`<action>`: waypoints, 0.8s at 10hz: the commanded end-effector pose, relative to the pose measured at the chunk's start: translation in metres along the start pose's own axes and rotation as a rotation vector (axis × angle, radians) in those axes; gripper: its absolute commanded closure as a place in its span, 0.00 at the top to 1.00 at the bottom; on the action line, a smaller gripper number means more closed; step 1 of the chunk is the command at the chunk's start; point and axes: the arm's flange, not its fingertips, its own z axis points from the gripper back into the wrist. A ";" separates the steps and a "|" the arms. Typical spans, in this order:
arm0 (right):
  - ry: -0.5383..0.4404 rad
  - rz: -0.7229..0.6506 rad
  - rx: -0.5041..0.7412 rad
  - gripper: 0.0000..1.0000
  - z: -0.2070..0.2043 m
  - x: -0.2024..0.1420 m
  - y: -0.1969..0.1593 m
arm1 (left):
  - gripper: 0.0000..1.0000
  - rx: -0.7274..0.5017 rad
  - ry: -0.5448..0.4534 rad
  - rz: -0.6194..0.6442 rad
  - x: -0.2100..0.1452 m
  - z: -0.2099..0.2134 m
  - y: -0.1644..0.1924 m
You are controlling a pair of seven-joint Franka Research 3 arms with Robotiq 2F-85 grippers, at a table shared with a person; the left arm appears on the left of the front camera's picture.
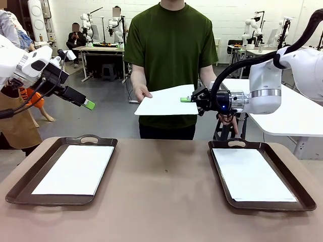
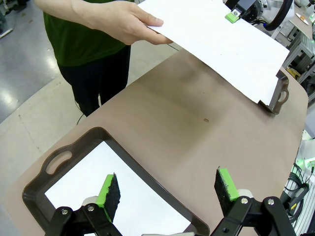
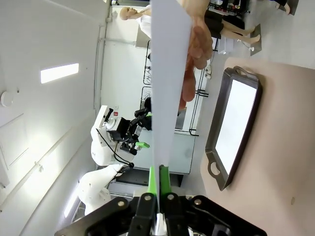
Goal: Sort the A4 documents.
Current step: Receive the A4 Paper, then place the A4 Paper in the designated Handle tray.
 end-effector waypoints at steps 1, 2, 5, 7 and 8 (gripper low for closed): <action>-0.006 -0.003 -0.006 0.00 -0.001 0.000 -0.002 | 1.00 -0.004 -0.009 -0.002 -0.001 0.001 0.001; -0.006 -0.003 -0.006 0.00 -0.001 0.000 -0.002 | 1.00 -0.004 -0.009 -0.002 -0.001 0.001 0.001; -0.006 -0.003 -0.006 0.00 -0.001 0.000 -0.002 | 1.00 -0.004 -0.009 -0.002 -0.001 0.001 0.001; -0.006 -0.003 -0.006 0.00 -0.001 0.000 -0.002 | 1.00 -0.004 -0.009 -0.002 -0.001 0.001 0.001; -0.006 -0.003 -0.006 0.00 -0.001 0.000 -0.002 | 1.00 -0.004 -0.009 -0.002 -0.001 0.001 0.001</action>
